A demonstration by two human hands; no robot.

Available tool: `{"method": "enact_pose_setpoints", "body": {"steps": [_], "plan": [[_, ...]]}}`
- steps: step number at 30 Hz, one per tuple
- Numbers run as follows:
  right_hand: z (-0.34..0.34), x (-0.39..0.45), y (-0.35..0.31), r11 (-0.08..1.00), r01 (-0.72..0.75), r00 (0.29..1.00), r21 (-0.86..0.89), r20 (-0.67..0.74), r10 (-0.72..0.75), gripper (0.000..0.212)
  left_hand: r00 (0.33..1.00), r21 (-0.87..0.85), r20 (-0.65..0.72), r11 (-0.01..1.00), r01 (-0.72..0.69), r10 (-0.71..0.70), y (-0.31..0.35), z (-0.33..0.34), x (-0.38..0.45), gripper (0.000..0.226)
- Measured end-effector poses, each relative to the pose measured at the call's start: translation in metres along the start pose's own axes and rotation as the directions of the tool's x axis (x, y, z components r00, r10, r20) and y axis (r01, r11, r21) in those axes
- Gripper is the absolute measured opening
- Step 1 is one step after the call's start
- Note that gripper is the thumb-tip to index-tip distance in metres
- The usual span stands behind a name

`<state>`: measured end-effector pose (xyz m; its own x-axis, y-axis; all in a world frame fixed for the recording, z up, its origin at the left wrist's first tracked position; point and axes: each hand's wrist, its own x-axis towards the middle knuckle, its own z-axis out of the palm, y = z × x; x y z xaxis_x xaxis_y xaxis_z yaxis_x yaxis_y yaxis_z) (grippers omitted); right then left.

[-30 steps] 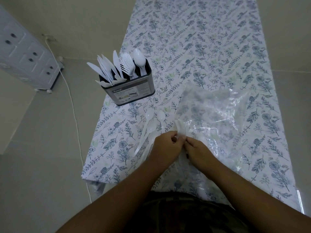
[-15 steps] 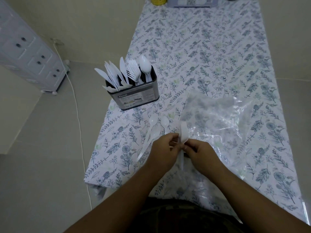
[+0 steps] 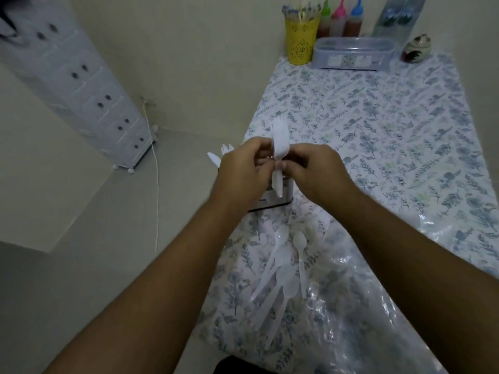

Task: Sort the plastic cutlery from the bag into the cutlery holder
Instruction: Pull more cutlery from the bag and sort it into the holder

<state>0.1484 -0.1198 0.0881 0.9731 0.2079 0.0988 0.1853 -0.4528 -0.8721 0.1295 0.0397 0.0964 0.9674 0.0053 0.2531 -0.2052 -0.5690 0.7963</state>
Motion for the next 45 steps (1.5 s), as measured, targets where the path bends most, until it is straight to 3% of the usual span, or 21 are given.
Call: {"method": "enact_pose_setpoints", "body": {"steps": [8,13,18,23,26,29,31,33,36,38,40,42,45], "plan": [[0.024,0.054,0.005,0.995,-0.090,0.995,0.036,0.053,0.088,0.016,0.983,0.037,0.105,0.988,0.148,-0.151,-0.032,-0.015,0.051,0.025],[0.035,0.065,0.014,0.997,-0.063,0.998,0.047,0.016,0.062,0.017,0.983,0.021,0.064,0.985,0.172,-0.173,-0.042,-0.011,0.057,0.023],[0.039,0.066,0.015,0.998,-0.028,0.999,-0.057,0.034,0.030,0.020,0.983,0.081,0.055,0.982,0.169,-0.174,-0.050,-0.011,0.054,0.022],[0.042,0.048,0.030,0.936,-0.078,0.988,-0.345,0.099,0.118,0.013,0.954,0.482,0.218,0.873,0.077,-0.205,-0.054,-0.010,0.046,0.036],[0.036,0.040,0.032,0.932,-0.179,0.980,-0.315,0.024,0.196,0.024,0.936,0.572,0.203,0.811,0.126,-0.288,-0.045,-0.013,0.045,0.043],[0.027,0.028,0.034,0.943,-0.227,0.974,-0.243,-0.041,0.224,0.018,0.977,0.531,0.104,0.841,0.101,-0.184,-0.032,-0.016,0.037,0.032],[0.024,0.011,0.037,0.946,-0.256,0.967,-0.200,-0.057,0.250,0.010,0.999,0.435,0.027,0.900,0.023,-0.039,-0.022,-0.016,0.019,0.027],[0.023,-0.015,0.050,0.931,-0.299,0.954,-0.208,-0.046,0.296,0.007,1.000,0.312,0.016,0.950,-0.018,0.013,-0.015,-0.009,-0.013,0.015],[0.030,-0.065,0.083,0.881,-0.406,0.907,-0.244,0.012,0.421,0.003,0.963,0.256,0.196,0.958,0.131,-0.184,-0.034,0.018,-0.074,0.005],[0.041,-0.099,0.105,0.846,-0.455,0.872,-0.278,0.057,0.487,0.006,0.866,0.335,0.294,0.892,0.302,-0.404,-0.060,0.038,-0.116,0.004],[0.053,-0.123,0.119,0.833,-0.462,0.855,-0.302,0.099,0.510,0.016,0.783,0.414,0.321,0.823,0.389,-0.532,-0.079,0.057,-0.152,0.012],[0.062,-0.138,0.126,0.830,-0.463,0.844,-0.312,0.129,0.520,0.026,0.742,0.442,0.342,0.795,0.415,-0.577,-0.085,0.072,-0.179,0.025],[0.070,-0.148,0.129,0.830,-0.462,0.847,-0.313,0.121,0.517,0.029,0.752,0.467,0.328,0.790,0.397,-0.572,-0.084,0.083,-0.194,0.035]]}}
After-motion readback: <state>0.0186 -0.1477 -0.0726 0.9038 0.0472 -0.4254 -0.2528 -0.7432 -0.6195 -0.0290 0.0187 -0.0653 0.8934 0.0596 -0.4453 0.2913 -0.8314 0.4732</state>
